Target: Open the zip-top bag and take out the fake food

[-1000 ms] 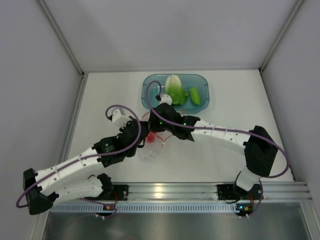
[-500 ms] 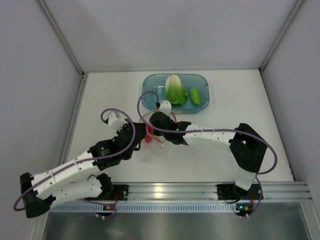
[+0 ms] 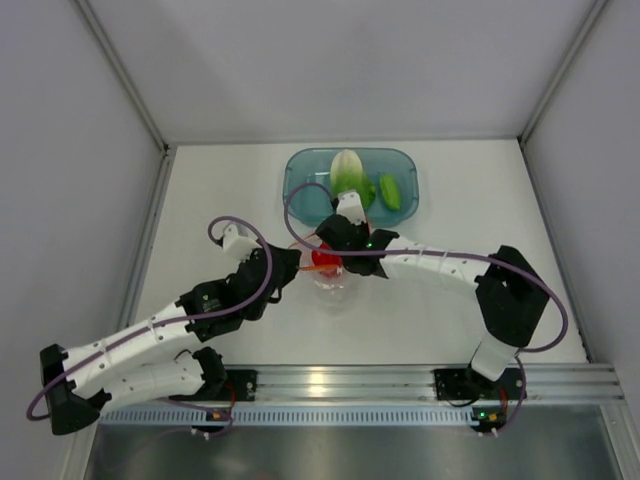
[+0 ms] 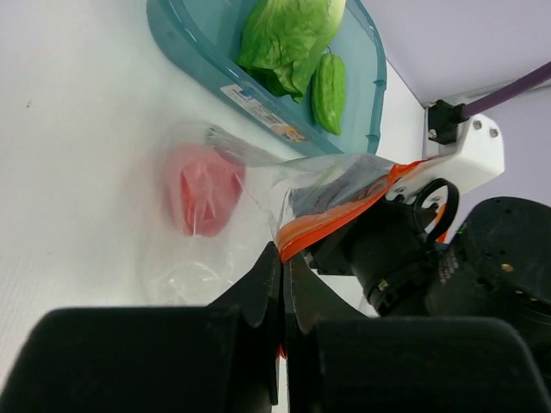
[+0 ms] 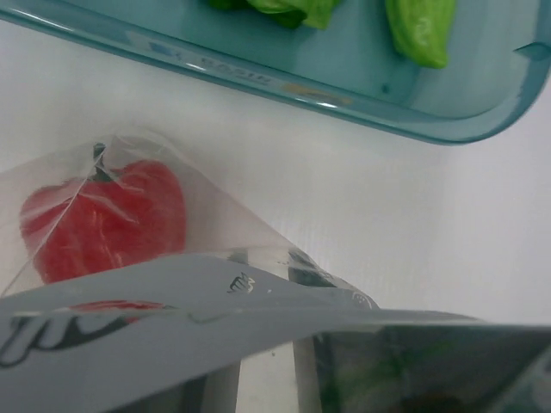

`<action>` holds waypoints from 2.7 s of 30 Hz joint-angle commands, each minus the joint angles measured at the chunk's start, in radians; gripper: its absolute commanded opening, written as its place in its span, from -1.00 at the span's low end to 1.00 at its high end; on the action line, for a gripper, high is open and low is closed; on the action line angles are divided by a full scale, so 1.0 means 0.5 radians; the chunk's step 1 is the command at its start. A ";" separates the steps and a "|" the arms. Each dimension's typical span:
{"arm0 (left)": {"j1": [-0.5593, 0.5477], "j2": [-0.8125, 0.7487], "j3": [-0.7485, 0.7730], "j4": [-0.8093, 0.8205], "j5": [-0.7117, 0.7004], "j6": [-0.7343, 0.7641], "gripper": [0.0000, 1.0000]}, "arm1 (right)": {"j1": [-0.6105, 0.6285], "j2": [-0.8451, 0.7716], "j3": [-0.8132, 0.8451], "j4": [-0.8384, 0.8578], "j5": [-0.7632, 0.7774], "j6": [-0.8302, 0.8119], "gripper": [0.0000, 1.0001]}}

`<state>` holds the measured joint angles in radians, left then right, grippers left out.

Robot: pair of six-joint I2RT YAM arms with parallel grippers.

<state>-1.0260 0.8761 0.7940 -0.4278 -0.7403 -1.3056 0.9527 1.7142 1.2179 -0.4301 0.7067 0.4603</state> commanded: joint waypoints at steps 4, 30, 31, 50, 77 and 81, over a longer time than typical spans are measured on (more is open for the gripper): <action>0.006 0.030 -0.005 0.033 -0.044 0.086 -1.00 | -0.098 -0.198 0.175 -0.486 0.213 -0.322 -0.46; 0.003 0.346 0.038 0.030 -0.038 0.194 -1.00 | -0.157 -0.078 -0.113 0.213 -0.653 -0.141 0.32; 0.006 0.355 0.041 0.033 -0.032 0.197 -1.00 | -0.160 -0.060 -0.110 0.210 -0.631 -0.138 0.32; 0.006 0.359 0.044 0.030 -0.035 0.240 -1.00 | -0.190 -0.278 -0.303 0.351 -0.444 -0.141 0.24; 0.006 0.399 0.059 0.033 -0.017 0.286 -1.00 | -0.338 0.201 -0.233 0.517 -0.545 -0.123 0.52; 0.006 0.380 0.050 0.030 -0.020 0.289 -1.00 | -0.338 0.223 -0.227 0.526 -0.524 -0.117 0.51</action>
<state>-1.0279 1.0889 0.7967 -0.3820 -0.7136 -1.1934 0.8394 1.8050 1.0882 -0.1505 0.3908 0.3794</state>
